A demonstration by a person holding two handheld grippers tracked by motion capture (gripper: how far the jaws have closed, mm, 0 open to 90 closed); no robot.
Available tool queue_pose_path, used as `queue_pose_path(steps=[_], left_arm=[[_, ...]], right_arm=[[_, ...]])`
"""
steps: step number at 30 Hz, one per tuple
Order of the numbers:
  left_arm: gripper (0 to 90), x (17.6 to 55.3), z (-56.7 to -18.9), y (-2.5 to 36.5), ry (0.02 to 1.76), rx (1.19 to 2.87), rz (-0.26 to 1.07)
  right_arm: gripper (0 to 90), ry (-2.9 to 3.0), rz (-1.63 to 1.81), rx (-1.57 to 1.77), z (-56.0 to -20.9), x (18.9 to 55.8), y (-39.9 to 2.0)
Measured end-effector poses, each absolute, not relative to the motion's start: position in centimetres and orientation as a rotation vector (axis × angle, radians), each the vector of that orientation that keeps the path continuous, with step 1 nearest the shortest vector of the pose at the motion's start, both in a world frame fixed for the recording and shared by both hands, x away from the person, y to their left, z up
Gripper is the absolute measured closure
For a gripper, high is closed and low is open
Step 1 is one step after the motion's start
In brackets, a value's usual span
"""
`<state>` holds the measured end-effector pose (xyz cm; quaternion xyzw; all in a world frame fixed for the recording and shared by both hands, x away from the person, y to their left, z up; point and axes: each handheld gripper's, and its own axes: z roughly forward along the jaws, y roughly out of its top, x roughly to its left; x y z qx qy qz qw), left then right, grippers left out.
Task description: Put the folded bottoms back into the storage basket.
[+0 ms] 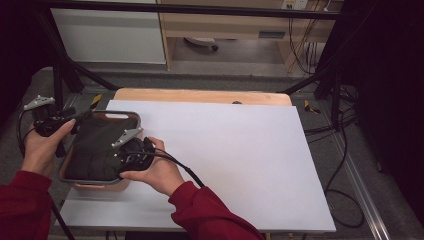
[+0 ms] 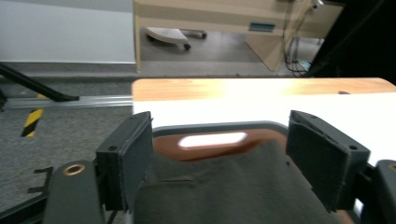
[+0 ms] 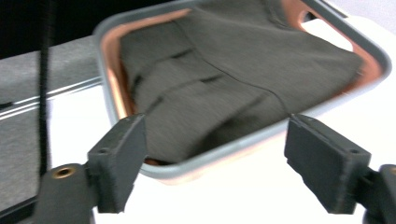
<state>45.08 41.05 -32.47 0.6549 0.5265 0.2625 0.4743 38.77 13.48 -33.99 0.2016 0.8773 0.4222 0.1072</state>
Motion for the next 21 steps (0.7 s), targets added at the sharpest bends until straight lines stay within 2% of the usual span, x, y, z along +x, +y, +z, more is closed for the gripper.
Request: queue_pose_path(steps=[8,13,21], left_arm=[[7.5,44.0,-32.4,38.4,1.292,1.608,0.661],[6.8,43.0,-32.1,37.0,1.244,1.562,0.665],[7.2,41.0,-32.3,35.2,1.222,1.545,0.698]], right_arm=[[9.1,2.537,1.231,0.66,-34.6,39.5,11.7],[5.5,2.504,1.239,0.691,-34.5,39.8,10.5],[5.1,2.454,1.274,0.737,-34.5,40.0,7.8]])
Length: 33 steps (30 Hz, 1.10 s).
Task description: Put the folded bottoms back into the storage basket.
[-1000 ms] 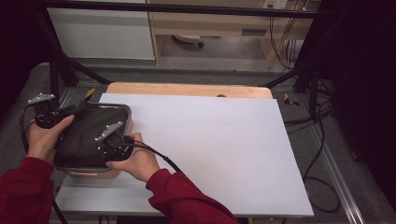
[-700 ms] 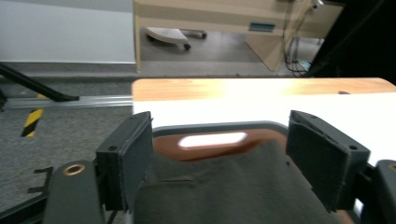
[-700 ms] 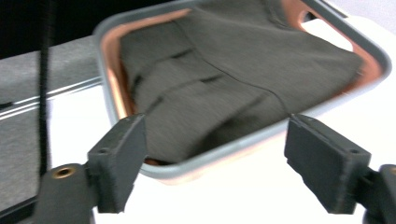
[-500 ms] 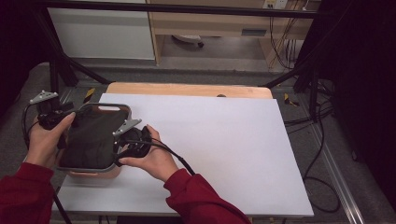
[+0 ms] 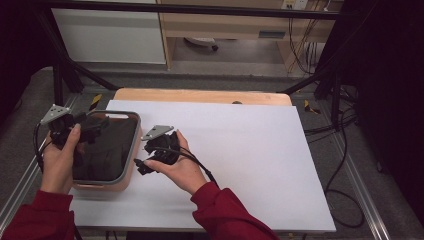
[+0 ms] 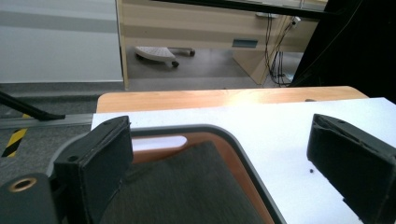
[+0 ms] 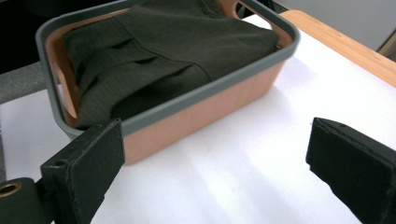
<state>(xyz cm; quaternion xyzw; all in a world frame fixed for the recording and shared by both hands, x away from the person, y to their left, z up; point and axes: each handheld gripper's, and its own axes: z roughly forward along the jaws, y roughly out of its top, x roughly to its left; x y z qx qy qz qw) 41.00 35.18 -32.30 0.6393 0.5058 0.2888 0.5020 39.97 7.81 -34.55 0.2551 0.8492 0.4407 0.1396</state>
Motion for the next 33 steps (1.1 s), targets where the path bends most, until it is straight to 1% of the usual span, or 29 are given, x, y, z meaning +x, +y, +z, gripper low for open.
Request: queue_pose_path(steps=[2,4,6,12,19,23,29,33], left_arm=[[7.1,40.5,-32.5,34.7,1.217,1.567,0.705],[6.6,40.1,-32.8,34.1,1.225,1.561,0.675],[5.4,39.6,-32.9,33.6,1.218,1.575,0.678],[5.8,38.3,-33.1,32.7,1.213,1.57,0.71],[5.7,37.2,-33.9,31.7,1.193,1.592,0.71],[6.4,37.0,-34.8,31.2,1.191,1.604,0.713],[6.8,36.5,-36.1,30.4,1.176,1.58,0.67],[7.1,35.9,-37.0,29.9,1.15,1.581,0.674]], right_arm=[[5.1,2.446,1.277,0.746,-34.5,40.1,7.3],[5.1,2.445,1.277,0.749,-34.4,40.2,6.8],[5.0,2.45,1.283,0.75,-34.2,40.2,6.3],[6.2,2.431,1.274,0.736,-33.3,40.1,5.1],[5.8,2.348,1.324,0.714,-32.4,39.8,4.3],[5.8,2.361,1.328,0.745,-32.4,40.3,3.9],[7.1,2.35,1.339,0.801,-32.3,41.3,3.2],[5.1,2.334,1.352,0.818,-32.3,41.7,2.4]])
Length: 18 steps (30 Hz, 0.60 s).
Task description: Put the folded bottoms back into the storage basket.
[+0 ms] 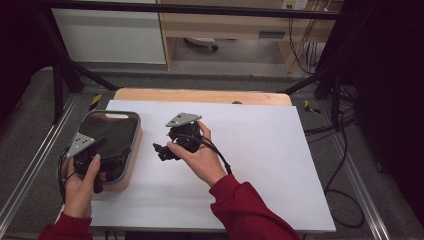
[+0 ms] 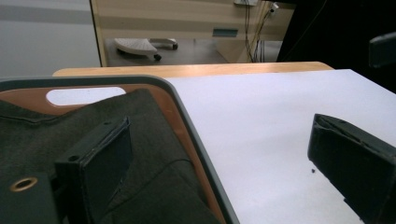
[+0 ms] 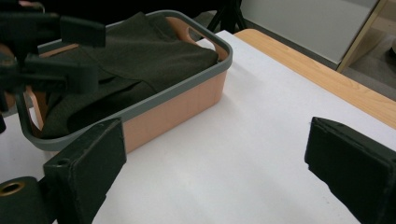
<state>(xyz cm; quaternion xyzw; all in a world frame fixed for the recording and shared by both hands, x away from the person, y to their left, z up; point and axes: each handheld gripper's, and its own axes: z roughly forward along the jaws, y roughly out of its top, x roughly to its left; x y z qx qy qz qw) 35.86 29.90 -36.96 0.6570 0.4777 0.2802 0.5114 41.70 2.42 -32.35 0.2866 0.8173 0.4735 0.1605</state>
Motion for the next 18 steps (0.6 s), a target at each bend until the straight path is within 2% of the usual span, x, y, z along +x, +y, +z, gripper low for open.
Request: queue_pose_path(steps=[7,18], left_arm=[[8.3,35.1,-39.0,30.0,1.116,1.591,0.671],[9.4,35.2,-39.2,30.4,1.131,1.608,0.682]], right_arm=[[4.3,2.326,1.371,0.845,-32.3,42.3,1.3],[5.2,2.276,1.328,0.896,-32.4,42.7,-0.5]])
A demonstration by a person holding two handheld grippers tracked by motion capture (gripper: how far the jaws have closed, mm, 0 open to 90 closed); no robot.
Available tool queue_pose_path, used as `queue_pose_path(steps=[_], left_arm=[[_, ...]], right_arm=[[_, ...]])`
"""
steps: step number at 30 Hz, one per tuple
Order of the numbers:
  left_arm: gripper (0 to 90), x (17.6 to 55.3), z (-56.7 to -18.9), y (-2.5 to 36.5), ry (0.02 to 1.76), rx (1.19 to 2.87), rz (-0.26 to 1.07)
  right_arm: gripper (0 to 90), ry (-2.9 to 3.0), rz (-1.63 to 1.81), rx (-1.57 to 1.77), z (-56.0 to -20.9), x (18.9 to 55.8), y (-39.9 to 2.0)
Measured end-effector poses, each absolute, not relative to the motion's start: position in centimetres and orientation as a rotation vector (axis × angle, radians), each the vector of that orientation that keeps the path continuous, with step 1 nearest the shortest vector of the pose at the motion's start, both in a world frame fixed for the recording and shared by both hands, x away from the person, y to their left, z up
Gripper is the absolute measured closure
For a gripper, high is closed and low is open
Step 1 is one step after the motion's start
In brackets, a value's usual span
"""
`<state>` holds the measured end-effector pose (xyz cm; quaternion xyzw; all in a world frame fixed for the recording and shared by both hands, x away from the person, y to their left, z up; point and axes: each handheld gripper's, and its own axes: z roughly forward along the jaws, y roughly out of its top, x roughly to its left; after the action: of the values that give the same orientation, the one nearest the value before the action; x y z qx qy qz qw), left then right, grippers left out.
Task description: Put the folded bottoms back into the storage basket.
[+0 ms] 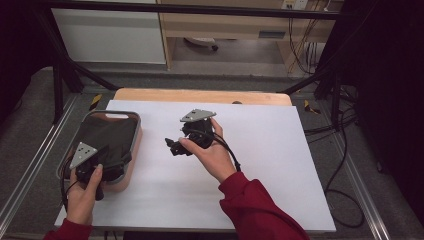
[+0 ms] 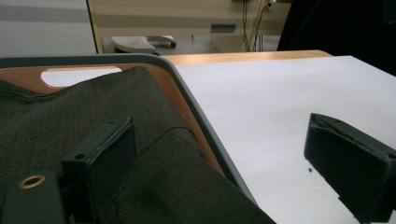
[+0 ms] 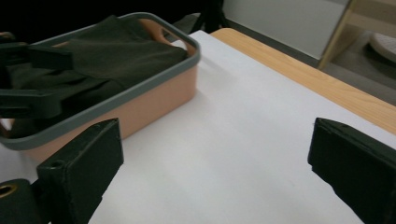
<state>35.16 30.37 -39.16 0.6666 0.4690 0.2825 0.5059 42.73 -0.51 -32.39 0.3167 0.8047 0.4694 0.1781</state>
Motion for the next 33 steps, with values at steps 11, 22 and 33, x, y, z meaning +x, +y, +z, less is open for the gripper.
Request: queue_pose_path(steps=[11,22,33], left_arm=[[9.6,35.0,-39.9,30.1,1.125,1.622,0.684],[8.6,34.9,-40.0,30.1,1.09,1.631,0.688],[7.9,34.9,-40.0,30.0,1.109,1.613,0.692]], right_arm=[[5.7,2.237,1.315,0.956,-32.6,43.0,-3.6],[3.9,2.196,1.35,0.983,-31.4,43.3,-6.1],[6.2,2.091,1.378,1.045,-30.3,43.6,-10.1]])
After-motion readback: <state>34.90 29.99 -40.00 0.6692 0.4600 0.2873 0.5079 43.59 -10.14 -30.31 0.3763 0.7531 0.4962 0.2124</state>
